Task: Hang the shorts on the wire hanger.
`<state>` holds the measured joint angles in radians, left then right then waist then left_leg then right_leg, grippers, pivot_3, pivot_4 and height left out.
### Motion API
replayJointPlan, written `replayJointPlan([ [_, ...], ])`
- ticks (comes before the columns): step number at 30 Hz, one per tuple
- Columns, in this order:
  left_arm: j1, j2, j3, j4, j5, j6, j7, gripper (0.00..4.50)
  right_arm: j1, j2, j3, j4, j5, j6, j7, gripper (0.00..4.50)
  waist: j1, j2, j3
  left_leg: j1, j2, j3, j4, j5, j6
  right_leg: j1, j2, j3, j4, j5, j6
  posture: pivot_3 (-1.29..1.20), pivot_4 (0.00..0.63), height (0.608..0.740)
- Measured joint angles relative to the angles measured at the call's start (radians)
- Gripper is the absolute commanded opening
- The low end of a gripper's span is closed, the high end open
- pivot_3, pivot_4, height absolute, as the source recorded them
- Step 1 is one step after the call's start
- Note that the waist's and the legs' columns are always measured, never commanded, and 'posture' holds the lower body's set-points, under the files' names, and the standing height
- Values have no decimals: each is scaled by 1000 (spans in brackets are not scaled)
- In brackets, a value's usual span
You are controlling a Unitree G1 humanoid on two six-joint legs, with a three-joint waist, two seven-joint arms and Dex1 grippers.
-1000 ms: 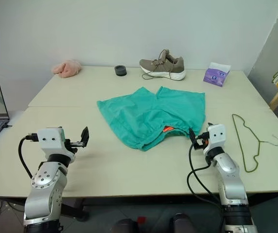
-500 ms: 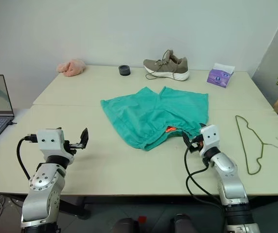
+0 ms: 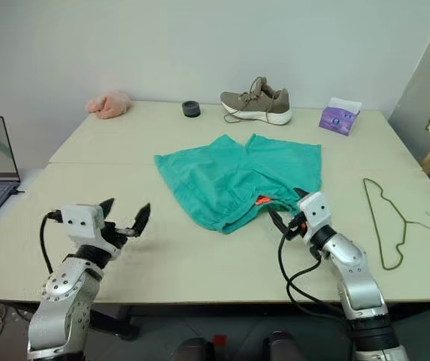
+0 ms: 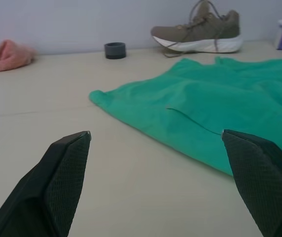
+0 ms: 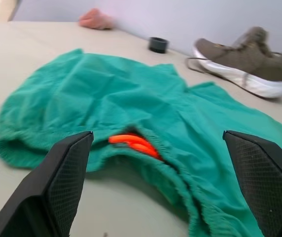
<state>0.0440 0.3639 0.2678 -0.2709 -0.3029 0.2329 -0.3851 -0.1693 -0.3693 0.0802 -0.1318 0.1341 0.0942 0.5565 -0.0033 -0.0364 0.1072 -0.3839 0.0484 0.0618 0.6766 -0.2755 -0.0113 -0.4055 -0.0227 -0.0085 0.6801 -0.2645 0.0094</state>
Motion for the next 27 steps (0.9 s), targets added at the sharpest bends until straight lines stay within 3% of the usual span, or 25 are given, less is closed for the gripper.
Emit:
replayJointPlan([
  [3, 0, 64, 5, 0, -40, 19, -79, 4500, -15, -62, 66, -23, -20, -9, 88, 4493, -1, 0, 0, 1, 0, 0, 0, 0, 0, 0, 1, 0, 0, -2, 1, -10, 80, 740],
  [7, 4, 227, -5, -5, -102, 79, -259, 4500, -101, -99, 184, -22, -78, -10, 189, 4493, -14, 0, 1, 2, 1, -1, 0, 0, 0, 0, 3, -1, 1, -3, -2, -23, 77, 740],
  [11, 16, 366, 2, -6, -160, 148, -404, 4500, -202, -64, 289, 56, -169, -31, 208, 4493, -27, 1, 1, 2, 2, -2, 0, 0, 0, 0, 4, -2, 1, -4, -3, -24, 76, 740],
  [15, 9, 443, 28, 23, -185, 179, -480, 4500, -274, 1, 383, 150, -239, -24, 220, 4493, -29, 1, 1, 2, 9, 0, -1, 0, 0, -1, 3, -2, 1, -3, -6, -21, 73, 740],
  [20, -1, 493, 53, 52, -194, 197, -532, 4500, -341, 115, 453, 245, -296, 27, 206, 4493, -28, 1, 1, 1, 11, 2, -1, 0, -1, -1, 4, -2, 0, -2, -9, -14, 71, 740],
  [27, -4, 494, 53, 54, -194, 201, -542, 4500, -445, 228, 454, 454, -383, 55, 82, 4493, -27, 1, 1, 1, 12, 2, -1, 0, -1, -2, 3, -2, 1, -2, -9, -9, 67, 740],
])
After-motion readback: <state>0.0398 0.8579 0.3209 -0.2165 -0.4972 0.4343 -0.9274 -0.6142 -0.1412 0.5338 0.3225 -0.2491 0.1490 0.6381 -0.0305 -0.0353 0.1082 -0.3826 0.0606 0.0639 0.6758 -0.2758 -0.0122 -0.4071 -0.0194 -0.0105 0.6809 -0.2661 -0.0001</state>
